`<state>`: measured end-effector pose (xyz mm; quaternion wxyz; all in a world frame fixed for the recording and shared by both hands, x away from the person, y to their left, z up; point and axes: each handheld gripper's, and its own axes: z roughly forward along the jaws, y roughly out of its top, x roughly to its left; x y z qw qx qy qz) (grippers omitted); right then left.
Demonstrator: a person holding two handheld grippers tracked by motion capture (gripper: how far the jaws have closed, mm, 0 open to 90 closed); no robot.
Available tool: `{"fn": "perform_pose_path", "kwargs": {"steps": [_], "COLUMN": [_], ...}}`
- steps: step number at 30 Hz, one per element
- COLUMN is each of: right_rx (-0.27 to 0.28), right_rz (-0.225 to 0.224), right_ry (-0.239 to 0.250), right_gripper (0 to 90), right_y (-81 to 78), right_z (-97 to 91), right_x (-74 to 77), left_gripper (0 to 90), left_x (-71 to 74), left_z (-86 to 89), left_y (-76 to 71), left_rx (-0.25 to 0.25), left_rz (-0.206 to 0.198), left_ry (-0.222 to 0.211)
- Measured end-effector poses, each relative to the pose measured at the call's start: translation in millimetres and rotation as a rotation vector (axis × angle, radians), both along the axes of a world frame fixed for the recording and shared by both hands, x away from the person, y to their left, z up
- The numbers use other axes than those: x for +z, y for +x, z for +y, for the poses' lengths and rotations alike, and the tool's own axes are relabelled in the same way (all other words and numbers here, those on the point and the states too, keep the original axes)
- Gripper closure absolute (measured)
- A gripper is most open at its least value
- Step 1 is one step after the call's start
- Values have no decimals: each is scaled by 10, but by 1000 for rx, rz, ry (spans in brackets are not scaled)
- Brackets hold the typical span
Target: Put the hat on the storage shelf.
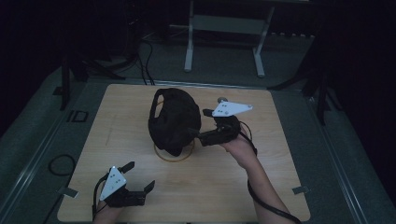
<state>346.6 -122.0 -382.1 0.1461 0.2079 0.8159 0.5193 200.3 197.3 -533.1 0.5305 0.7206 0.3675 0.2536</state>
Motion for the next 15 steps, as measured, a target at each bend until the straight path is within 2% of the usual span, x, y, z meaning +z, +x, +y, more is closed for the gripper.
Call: {"fn": "perform_pose_path", "kwargs": {"steps": [3, 4, 8, 15], "right_rx": [0, -4, -11, 1], "right_rz": [0, -16, -35, -33], "right_ry": [0, -4, 4, -15], "right_gripper": [141, 141, 141, 140], "right_y": [-13, -32, -74, -140], "right_z": [-35, -67, -122, -153], "right_x": [-37, -76, -162, -303], "left_gripper": [27, 27, 28, 27], "left_x": [-3, -4, -9, -25], "left_z": [-5, -6, -8, -12], "left_y": [-1, 0, 3, 6], "left_rx": [-2, -3, -5, -8], "left_rz": [1, 2, 4, 8], "left_ry": [0, 3, 5, 13]}}
